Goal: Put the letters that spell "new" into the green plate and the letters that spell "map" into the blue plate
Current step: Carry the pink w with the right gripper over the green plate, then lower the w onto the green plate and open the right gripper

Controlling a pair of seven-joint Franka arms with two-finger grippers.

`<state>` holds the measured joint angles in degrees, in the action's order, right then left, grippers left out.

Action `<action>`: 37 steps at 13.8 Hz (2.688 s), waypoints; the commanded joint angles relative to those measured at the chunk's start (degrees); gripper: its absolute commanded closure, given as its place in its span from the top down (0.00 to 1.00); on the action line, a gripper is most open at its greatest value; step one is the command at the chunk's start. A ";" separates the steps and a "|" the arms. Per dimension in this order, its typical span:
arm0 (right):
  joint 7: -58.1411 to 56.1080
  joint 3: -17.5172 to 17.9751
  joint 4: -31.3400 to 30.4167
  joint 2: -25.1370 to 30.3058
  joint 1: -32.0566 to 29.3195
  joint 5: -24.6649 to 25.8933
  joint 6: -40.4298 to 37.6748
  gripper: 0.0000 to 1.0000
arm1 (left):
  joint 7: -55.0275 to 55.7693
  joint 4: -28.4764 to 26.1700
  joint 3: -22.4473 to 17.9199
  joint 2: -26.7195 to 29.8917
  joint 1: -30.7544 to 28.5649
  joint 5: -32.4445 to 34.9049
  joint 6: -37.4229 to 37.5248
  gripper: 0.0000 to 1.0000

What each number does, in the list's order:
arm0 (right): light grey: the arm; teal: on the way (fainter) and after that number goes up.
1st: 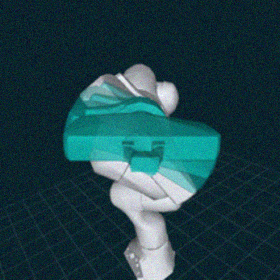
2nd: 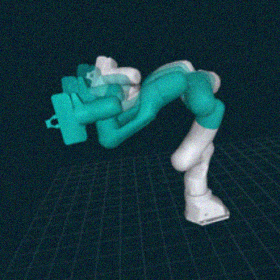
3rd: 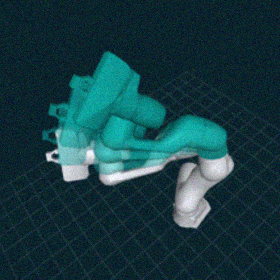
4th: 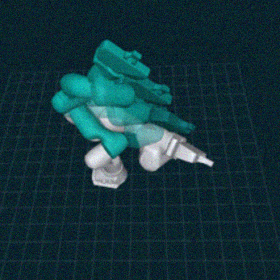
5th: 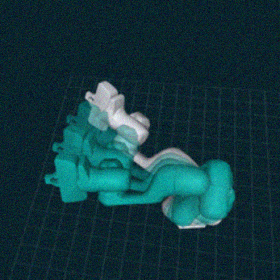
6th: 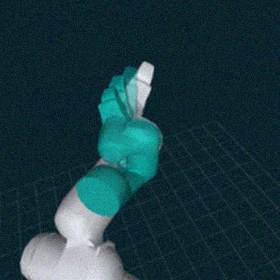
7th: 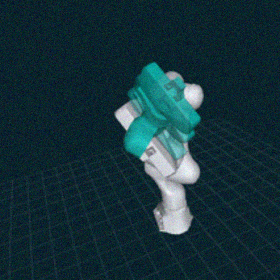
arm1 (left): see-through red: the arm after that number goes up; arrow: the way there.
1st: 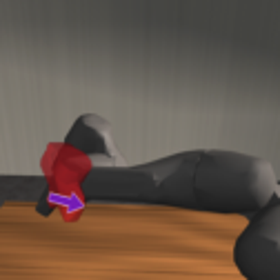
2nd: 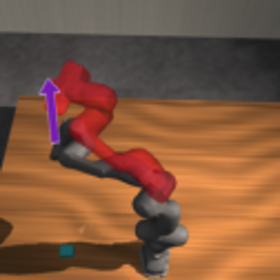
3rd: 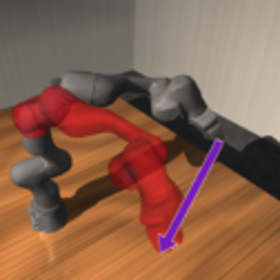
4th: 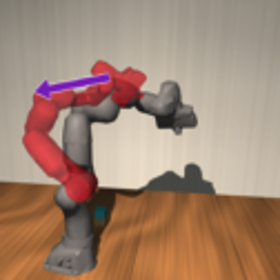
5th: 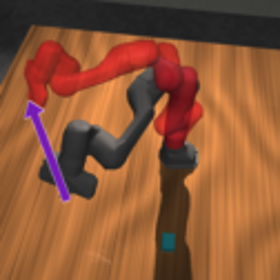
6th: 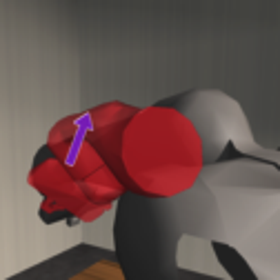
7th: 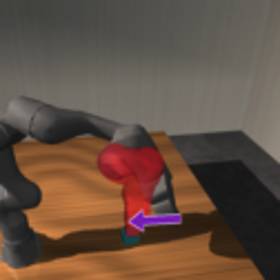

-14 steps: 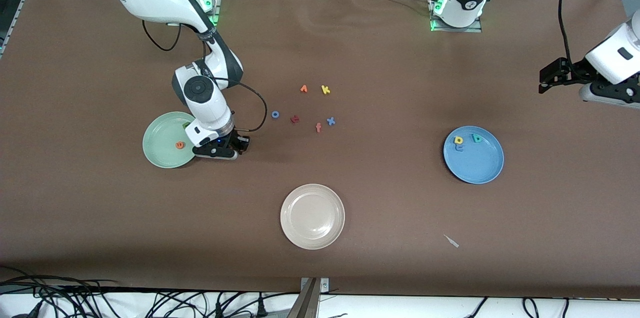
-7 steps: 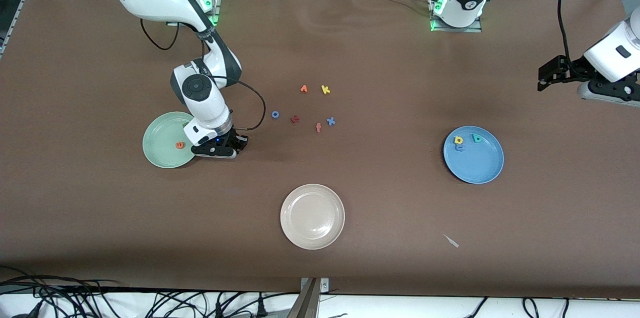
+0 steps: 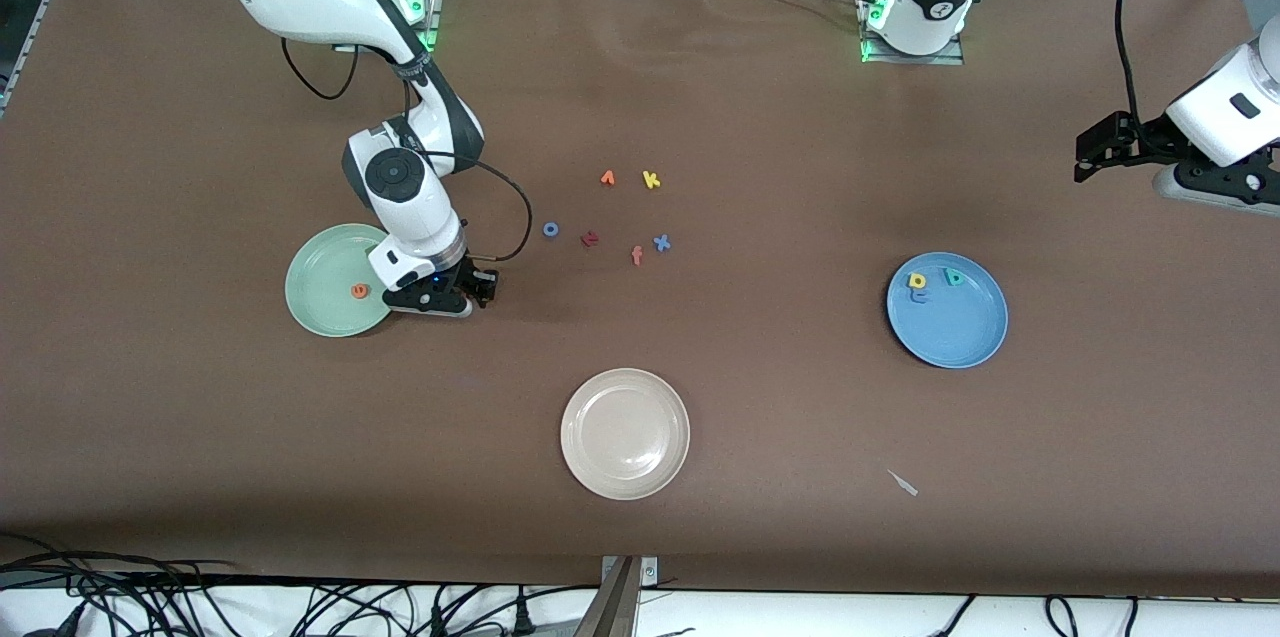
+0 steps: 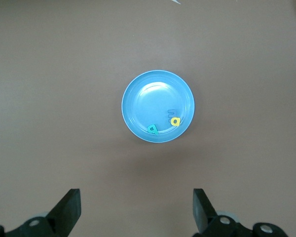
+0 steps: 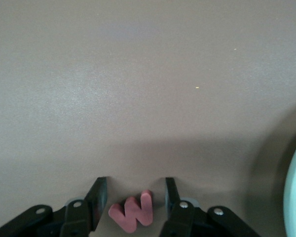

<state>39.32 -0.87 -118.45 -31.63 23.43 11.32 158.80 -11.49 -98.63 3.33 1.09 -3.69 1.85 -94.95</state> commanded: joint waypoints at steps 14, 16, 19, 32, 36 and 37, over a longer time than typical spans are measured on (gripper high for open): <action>0.40 0.26 -3.72 1.14 1.00 0.28 0.90 0.51 | -0.73 1.24 -0.17 -0.30 0.27 -1.76 1.08 1.00; -0.21 0.35 -3.72 1.14 1.00 0.37 0.90 0.40 | -0.73 1.24 -0.17 -0.30 0.27 -1.68 1.08 1.00; -3.02 0.26 -3.98 1.22 1.00 0.29 0.90 0.27 | -0.73 1.15 -0.17 -0.22 0.35 -1.68 1.08 1.00; -30.71 -3.52 -5.81 16.76 -8.49 -0.33 -16.41 0.39 | -0.73 1.16 -0.17 -0.30 0.35 -1.68 1.08 1.00; -30.01 -3.52 -10.13 22.04 -9.11 -0.42 -18.59 1.00 | -0.73 1.24 -0.17 -0.30 0.27 -1.68 1.08 1.00; -29.49 -3.43 -9.79 22.92 -9.11 -0.42 -21.13 1.00 | -0.73 1.24 -0.17 -0.30 0.27 -1.68 1.08 1.00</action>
<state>9.28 -4.78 -125.92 -13.03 14.42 11.31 140.98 -11.49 -98.56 3.50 1.09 -3.64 1.85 -94.94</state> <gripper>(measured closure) 0.313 0.000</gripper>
